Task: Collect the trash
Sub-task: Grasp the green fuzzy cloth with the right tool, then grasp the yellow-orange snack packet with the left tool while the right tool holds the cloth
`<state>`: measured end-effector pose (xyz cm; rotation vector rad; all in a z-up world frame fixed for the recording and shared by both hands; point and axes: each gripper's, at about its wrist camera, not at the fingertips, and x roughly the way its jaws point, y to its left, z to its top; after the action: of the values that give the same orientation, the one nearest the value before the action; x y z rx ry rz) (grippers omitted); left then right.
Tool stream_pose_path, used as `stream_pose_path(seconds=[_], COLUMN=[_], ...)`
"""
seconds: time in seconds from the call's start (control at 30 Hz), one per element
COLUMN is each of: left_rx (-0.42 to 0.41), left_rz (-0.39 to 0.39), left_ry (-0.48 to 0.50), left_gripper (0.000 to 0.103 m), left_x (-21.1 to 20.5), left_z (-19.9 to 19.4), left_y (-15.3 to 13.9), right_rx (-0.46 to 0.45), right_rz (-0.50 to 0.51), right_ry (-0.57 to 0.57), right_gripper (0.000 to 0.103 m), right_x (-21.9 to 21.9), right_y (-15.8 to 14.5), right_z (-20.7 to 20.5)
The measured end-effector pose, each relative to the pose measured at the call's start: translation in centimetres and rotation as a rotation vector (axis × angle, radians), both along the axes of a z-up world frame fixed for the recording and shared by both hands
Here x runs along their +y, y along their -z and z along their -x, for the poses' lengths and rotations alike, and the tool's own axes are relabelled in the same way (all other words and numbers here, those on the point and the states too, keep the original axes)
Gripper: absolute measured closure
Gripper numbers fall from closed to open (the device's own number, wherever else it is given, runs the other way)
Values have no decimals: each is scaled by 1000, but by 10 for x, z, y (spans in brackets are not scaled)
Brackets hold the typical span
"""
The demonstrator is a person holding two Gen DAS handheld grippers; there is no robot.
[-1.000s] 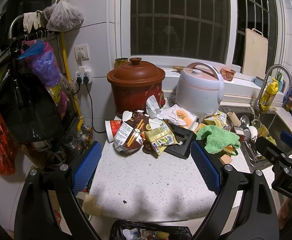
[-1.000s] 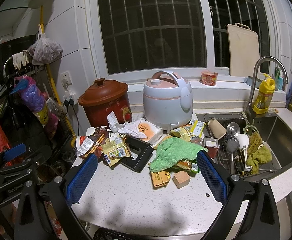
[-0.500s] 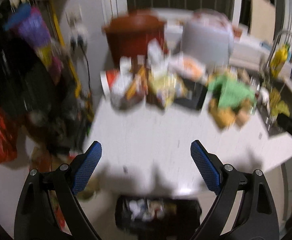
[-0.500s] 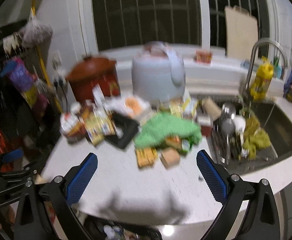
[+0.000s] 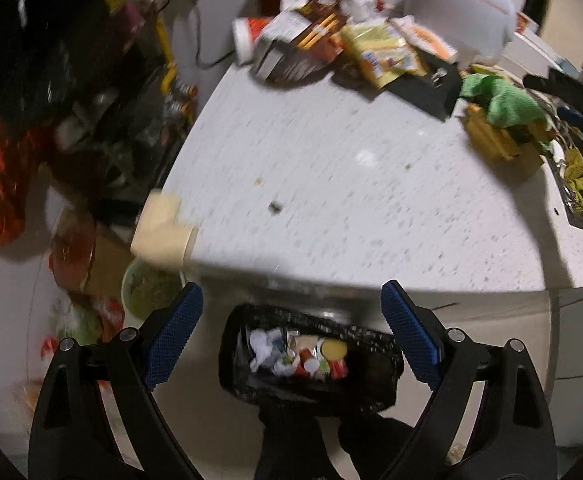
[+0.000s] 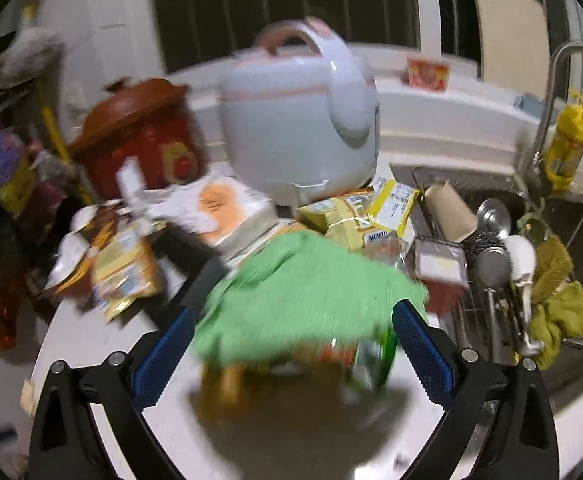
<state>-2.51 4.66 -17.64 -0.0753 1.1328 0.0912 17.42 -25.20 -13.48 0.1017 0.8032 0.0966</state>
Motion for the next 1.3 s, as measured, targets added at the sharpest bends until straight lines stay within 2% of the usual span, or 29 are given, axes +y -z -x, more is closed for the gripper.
stream_pose_path(seconds=[0.03,0.07,0.1,0.13,0.17,0.23,0.27,0.43,0.53,0.67,0.83,0.97,1.03,1.13,1.3], left_rx=[13,13,14,12,8,-4,-13,-36,-74,-137,-114,-76,-61,-17,-20], left_rz=[10,12,7,3,2,4,8,29,63,114,95,76,79,129,168], left_ry=[-17,-27,-38,-47,-54,-67,-70,-24,53,178,253,253,236,211,215], left_gripper=[15,15,15,15,15,15,15,15,15,15,15,15,15,15,15], left_x=[4,7,10,12,14,17,18,5,-16,-68,-142,-176,-182,-183,-186], left_z=[4,6,9,11,12,11,10,-12,-30,-68,-120,-144,-152,-166,-167], left_y=[1,2,2,1,-1,-4,-6,-12,-22,-36,-16,5,13,23,20], right_rx=[21,59,87,137,167,173,159,61,-49,-206,-332,-362,-352,-321,-284], right_rz=[-6,-10,-9,-16,-32,-73,-75,-135,-197,-245,-250,-267,-270,-270,-286], right_ry=[3,1,-5,-16,-17,-20,-18,-64,-87,-94,-109,-101,-94,-81,-62], right_gripper=[8,13,35,47,55,70,92,94,94,94,94,93,93,93,93], right_x=[-3,-4,-5,-6,-9,-13,-13,-18,-30,-52,-68,-88,-96,-110,-121], right_y=[3,9,14,22,27,26,19,-31,-83,-150,-202,-214,-206,-194,-173], right_z=[-12,-28,-38,-49,-56,-59,-57,-36,-6,33,89,130,141,148,149])
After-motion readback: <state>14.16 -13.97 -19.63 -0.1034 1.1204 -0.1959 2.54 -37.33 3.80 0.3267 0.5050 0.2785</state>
